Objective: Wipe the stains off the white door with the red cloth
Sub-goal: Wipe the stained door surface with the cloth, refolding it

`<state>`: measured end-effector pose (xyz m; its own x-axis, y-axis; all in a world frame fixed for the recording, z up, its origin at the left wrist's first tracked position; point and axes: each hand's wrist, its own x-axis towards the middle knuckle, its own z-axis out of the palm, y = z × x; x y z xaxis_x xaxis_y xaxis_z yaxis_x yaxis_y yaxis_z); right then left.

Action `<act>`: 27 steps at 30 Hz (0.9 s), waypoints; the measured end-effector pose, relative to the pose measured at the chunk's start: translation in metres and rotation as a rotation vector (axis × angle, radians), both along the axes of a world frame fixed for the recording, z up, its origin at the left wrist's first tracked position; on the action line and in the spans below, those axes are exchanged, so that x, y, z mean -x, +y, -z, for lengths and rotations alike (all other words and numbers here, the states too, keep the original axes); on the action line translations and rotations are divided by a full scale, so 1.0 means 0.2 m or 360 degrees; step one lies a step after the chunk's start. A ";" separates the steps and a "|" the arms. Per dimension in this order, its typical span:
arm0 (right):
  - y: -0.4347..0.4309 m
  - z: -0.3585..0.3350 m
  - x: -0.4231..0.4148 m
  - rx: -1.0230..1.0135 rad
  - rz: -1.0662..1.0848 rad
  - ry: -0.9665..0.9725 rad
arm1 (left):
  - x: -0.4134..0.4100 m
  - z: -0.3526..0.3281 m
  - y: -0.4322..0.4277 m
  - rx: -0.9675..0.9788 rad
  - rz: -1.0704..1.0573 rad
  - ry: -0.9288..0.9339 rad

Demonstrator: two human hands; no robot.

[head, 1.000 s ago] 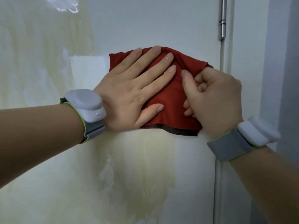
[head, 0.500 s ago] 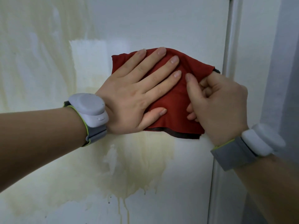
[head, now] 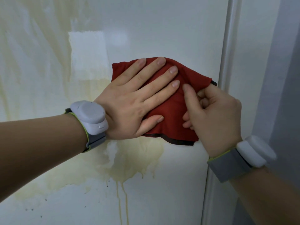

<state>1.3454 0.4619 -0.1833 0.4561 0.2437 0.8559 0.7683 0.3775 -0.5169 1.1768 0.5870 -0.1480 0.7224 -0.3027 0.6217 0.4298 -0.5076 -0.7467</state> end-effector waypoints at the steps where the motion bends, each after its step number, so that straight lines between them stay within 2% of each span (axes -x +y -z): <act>1: -0.01 0.00 0.01 -0.0008 -0.0061 0.0099 | 0.00 0.00 0.00 0.0002 0.0003 0.0005; 4: -0.09 0.04 0.05 -0.0212 -0.0287 0.0364 | 0.00 -0.01 0.00 0.0013 0.0017 0.0018; 5: -0.12 0.05 0.07 -0.0304 -0.0270 0.0298 | 0.00 -0.01 0.00 0.0015 0.0018 0.0014; 7: -0.16 0.08 0.09 -0.0401 -0.0157 -0.0052 | 0.00 -0.01 0.00 0.0014 0.0022 0.0004; 10: -0.10 0.14 0.06 -0.0225 0.0119 -0.0526 | 0.00 -0.01 0.00 0.0021 0.0039 0.0001; 13: -0.03 0.17 0.03 0.0102 0.0372 -0.0732 | 0.01 -0.02 -0.01 0.0054 0.0093 0.0002; 16: 0.03 0.24 0.01 0.0357 0.0785 -0.0969 | 0.02 -0.02 0.00 0.0040 0.0112 0.0038; 20: 0.07 0.20 0.03 0.0431 0.0993 -0.0988 | 0.05 -0.12 0.02 -0.0047 0.0100 0.0169; 27: 0.10 0.11 0.03 0.0386 0.0964 -0.1012 | 0.06 -0.22 0.04 -0.0111 0.0070 0.0172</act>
